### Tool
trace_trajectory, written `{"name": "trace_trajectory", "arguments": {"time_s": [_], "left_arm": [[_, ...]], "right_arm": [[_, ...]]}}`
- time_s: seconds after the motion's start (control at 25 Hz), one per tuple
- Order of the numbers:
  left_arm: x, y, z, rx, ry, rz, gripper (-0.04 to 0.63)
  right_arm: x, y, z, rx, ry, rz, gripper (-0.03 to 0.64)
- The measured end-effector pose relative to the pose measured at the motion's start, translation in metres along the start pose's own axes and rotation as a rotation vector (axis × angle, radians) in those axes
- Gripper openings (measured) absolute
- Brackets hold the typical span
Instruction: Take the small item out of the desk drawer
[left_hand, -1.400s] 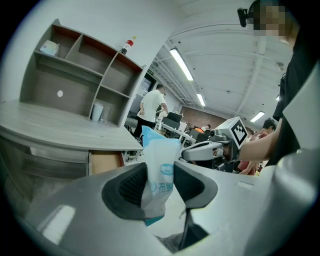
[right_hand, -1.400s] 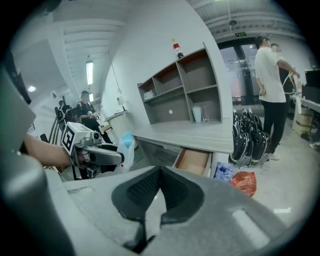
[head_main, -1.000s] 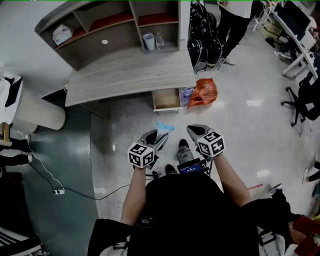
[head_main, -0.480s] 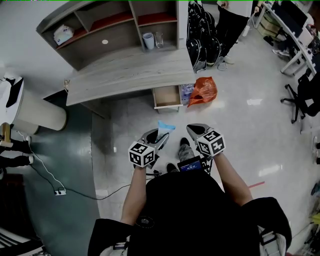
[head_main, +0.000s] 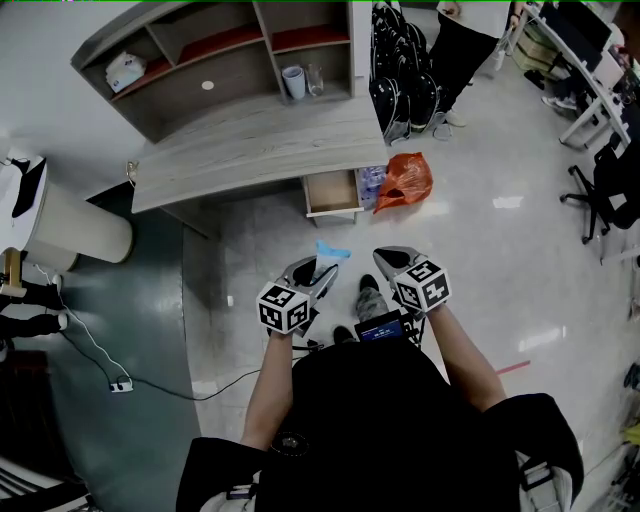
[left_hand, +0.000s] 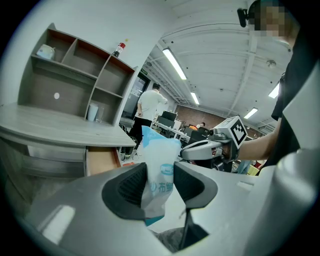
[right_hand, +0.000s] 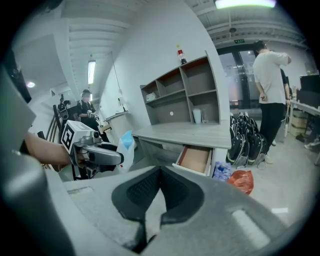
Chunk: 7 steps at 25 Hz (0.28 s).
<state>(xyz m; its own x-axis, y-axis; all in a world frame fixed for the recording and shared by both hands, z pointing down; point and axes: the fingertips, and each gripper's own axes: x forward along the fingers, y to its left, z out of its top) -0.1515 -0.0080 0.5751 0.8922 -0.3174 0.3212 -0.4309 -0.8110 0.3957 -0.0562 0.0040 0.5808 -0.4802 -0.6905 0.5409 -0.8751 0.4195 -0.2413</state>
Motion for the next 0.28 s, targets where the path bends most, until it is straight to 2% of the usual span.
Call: {"name": "trace_trajectory", "arguments": {"time_s": [0.28], "left_arm": [[0.0058,0.0001,-0.0009,-0.003,0.000,0.005,0.172]], "right_arm": [[-0.0005,-0.0068,-0.0017,0.003,0.000,0.003,-0.003]]}}
